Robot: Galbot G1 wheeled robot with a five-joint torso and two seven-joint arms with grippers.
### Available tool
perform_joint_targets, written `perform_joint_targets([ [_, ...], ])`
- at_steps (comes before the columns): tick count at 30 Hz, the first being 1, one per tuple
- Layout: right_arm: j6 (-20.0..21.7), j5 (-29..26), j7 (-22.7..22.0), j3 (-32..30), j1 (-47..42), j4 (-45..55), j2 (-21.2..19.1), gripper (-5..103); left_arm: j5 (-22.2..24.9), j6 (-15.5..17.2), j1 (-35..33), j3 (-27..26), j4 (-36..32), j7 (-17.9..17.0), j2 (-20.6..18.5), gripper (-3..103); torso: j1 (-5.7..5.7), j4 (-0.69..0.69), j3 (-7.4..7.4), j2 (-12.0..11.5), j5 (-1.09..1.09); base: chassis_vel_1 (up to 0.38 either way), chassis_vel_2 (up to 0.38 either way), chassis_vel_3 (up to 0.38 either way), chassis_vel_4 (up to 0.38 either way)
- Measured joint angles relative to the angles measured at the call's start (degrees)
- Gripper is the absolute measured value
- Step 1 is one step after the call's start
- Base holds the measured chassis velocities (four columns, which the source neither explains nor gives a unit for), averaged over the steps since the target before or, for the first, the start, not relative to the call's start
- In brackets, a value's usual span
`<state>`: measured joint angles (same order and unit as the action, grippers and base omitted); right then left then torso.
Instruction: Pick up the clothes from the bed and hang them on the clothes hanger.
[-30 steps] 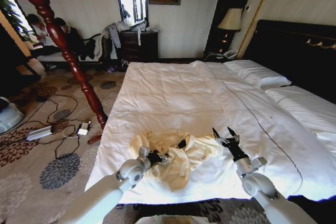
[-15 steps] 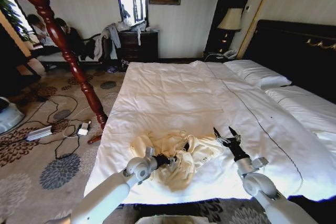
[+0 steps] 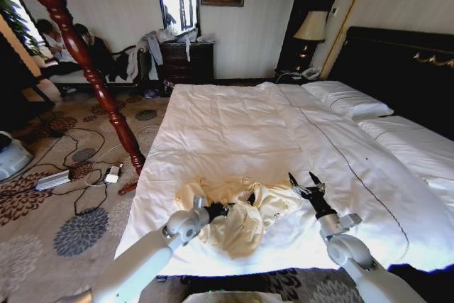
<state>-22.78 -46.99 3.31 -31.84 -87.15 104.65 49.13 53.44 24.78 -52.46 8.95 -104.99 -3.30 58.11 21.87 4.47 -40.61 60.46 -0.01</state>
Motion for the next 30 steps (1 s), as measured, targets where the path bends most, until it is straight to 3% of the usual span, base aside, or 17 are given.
perform_joint_targets([
  [6, -0.1, 0.2, -0.1, -0.2, 0.3, 0.0, 0.6, 100, 1.9, -0.3, -2.5, -2.4, -2.3, -0.1, -2.0, 3, 0.0, -0.01, 0.0, 0.0, 0.0, 0.0, 0.0, 0.0, 0.0],
  [13, -0.2, 0.6, -0.1, -0.2, 0.8, -0.2, 1.7, 100, -1.8, -0.6, -5.4, 3.2, -3.2, -2.8, -2.4, 3, 0.0, -0.02, 0.0, 0.0, 0.0, 0.0, 0.0, 0.0, 0.0],
  [15, -0.3, 0.7, -0.1, -0.2, 0.7, -0.2, 1.8, 100, -3.7, -1.4, -5.9, 4.7, -3.1, -3.3, -2.0, 14, 0.0, 0.0, 0.0, 0.0, 0.0, 0.0, 0.0, 0.0, 0.0],
  [16, -0.3, 0.7, -0.1, -0.2, 0.7, -0.2, 1.8, 100, -3.7, -1.4, -5.9, 4.7, -3.1, -3.3, -2.0, 14, 0.0, 0.0, 0.0, 0.0, 0.0, 0.0, 0.0, 0.0, 0.0],
  [20, -0.5, 0.7, -0.1, -0.3, 0.6, -0.4, 1.8, 100, -6.0, -2.6, -5.8, 6.3, -2.8, -3.5, -1.7, 35, 0.0, -0.01, 0.0, 0.0, 0.01, 0.0, 0.0, 0.0, 0.0],
  [22, -0.5, 0.7, -0.1, -0.3, 0.6, -0.5, 1.8, 100, -6.3, -2.7, -5.4, 6.8, -2.5, -3.5, -1.4, 35, 0.0, -0.01, 0.0, 0.0, 0.01, 0.0, 0.0, 0.0, 0.0],
  [25, -0.5, 0.7, -0.1, -0.1, 0.7, -0.9, 1.6, 100, -6.5, -2.8, -3.9, 8.6, -0.9, -3.5, 0.0, 52, 0.0, -0.01, 0.0, 0.0, 0.01, 0.0, 0.0, 0.0, 0.0],
  [28, -0.5, 0.6, -0.1, 0.1, 0.8, -1.2, 1.5, 100, -6.5, -2.8, -2.7, 10.2, 0.4, -3.5, 1.2, 57, 0.0, -0.01, 0.0, 0.0, 0.01, 0.0, 0.0, 0.0, 0.0],
  [30, -0.5, 0.5, -0.3, 0.2, 0.9, -1.4, 1.3, 100, -6.5, -2.3, -1.3, 12.0, 2.0, -4.2, 2.7, 68, 0.0, 0.0, 0.0, 0.0, 0.01, 0.0, 0.0, 0.0, 0.0],
])
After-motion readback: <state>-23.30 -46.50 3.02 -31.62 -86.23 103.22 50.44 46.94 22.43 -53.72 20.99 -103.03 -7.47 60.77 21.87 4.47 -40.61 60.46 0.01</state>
